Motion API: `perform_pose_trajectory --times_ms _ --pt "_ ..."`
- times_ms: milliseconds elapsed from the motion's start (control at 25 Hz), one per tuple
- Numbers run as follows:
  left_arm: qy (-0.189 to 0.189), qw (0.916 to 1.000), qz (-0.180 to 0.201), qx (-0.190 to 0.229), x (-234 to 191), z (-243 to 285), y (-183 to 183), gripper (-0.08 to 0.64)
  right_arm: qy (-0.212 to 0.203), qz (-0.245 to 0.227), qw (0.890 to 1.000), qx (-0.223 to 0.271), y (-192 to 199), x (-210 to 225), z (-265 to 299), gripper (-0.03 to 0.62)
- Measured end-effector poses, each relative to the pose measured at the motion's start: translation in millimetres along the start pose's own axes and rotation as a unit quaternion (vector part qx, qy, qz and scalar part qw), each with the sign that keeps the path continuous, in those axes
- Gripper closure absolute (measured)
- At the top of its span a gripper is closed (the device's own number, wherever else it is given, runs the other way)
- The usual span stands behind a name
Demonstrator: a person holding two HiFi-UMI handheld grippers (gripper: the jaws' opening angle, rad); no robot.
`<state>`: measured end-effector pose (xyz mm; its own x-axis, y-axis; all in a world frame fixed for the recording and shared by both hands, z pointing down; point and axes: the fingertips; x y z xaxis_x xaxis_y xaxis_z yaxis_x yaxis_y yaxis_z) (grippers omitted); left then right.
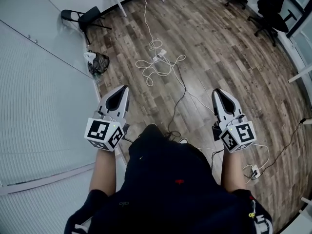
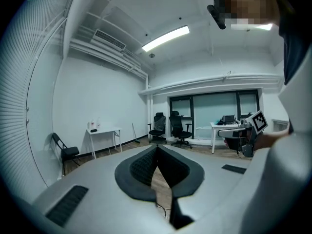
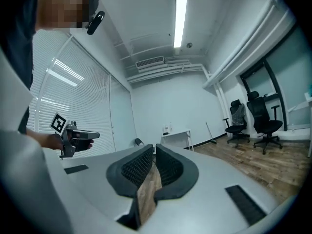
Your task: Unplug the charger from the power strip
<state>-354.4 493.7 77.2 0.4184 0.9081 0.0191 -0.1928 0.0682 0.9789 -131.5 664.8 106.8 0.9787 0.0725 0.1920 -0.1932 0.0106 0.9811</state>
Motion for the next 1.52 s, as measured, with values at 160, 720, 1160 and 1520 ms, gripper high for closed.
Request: perform_pose_trajectory --times_ms 160,720,1160,1520 --pt "-0.007 0.9999 -0.008 0.002 -6 16 -7 0.540 -0.023 0.006 1.000 -0.006 6 1 17 0.557" --pt "0.034 0.9979 -0.056 0.003 -110 154 9 0.540 0.022 -0.036 0.997 -0.064 11 53 154 0.557" --pt "0.049 0.9969 -0.061 -0.011 -266 226 26 0.540 -0.030 -0.082 0.993 -0.077 12 -4 336 0.557" --pt "0.029 0.9962 -0.079 -0.022 -334 256 33 0.540 -0.048 -0.075 0.991 -0.098 18 1 421 0.557"
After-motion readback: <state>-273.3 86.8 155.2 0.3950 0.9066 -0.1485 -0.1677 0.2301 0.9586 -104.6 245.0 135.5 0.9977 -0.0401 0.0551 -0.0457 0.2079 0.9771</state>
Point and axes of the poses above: the fingertips, and each gripper's own axes: z forward along the fingers, x to its right, y out of its underside
